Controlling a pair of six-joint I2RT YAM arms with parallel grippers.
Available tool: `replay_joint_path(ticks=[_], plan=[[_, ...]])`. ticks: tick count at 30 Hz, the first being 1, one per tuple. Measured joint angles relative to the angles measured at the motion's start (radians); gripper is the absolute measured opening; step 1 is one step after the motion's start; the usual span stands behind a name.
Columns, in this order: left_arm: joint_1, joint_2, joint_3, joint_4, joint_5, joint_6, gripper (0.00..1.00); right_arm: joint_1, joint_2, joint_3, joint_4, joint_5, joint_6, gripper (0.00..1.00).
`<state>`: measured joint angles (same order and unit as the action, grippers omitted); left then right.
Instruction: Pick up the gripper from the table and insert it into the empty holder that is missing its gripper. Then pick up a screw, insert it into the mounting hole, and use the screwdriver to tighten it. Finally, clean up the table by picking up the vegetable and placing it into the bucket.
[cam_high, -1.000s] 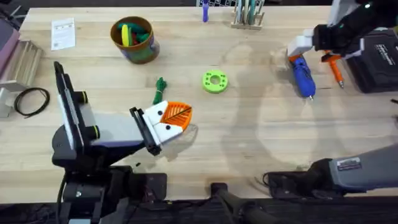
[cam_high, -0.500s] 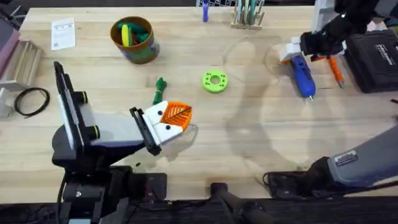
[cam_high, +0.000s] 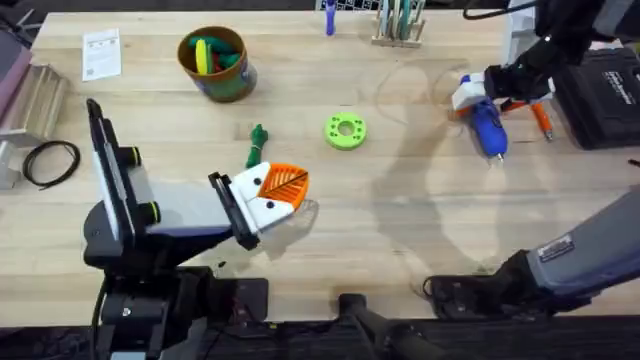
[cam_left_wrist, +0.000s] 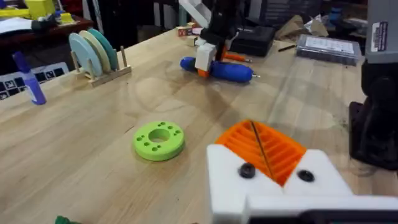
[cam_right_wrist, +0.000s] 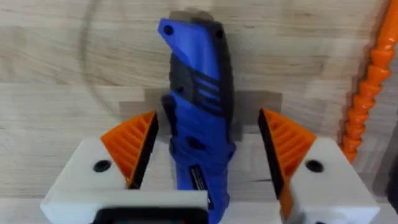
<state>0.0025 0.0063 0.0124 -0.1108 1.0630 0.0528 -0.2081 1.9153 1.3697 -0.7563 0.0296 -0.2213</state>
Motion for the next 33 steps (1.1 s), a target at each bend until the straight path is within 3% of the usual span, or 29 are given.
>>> replay_joint_path(ticks=[13, 16, 18, 19, 20, 24, 25, 33], plan=[[0.000, 0.000, 0.000, 0.000, 0.000, 0.000, 0.004, 0.002, 0.022, 0.000, 0.029, -0.005, -0.040, 0.965], [0.000, 0.000, 0.000, 0.000, 0.000, 0.000, 0.004, 0.002, 0.024, 0.000, 0.030, -0.008, -0.042, 0.923], [0.000, 0.000, 0.000, 0.000, 0.000, 0.000, 0.004, 0.002, 0.024, 0.000, 0.027, -0.008, -0.043, 0.855], [0.000, 0.000, 0.000, 0.000, 0.000, 0.000, 0.004, 0.002, 0.024, 0.000, 0.027, -0.008, -0.046, 0.763], [0.000, 0.000, 0.000, 0.000, 0.000, 0.000, 0.004, 0.002, 0.025, 0.000, 0.027, -0.008, -0.048, 0.664], [0.000, 0.000, 0.000, 0.000, 0.000, 0.000, 0.004, 0.002, 0.031, 0.001, 0.035, 0.006, -0.053, 0.105], [0.000, 0.000, 0.000, 0.000, 0.000, 0.000, 0.004, 0.001, 0.033, 0.002, 0.039, 0.007, -0.049, 0.038], [0.000, 0.000, 0.000, 0.000, 0.000, 0.000, 0.004, 0.001, 0.034, 0.002, 0.042, 0.008, -0.050, 0.025]])
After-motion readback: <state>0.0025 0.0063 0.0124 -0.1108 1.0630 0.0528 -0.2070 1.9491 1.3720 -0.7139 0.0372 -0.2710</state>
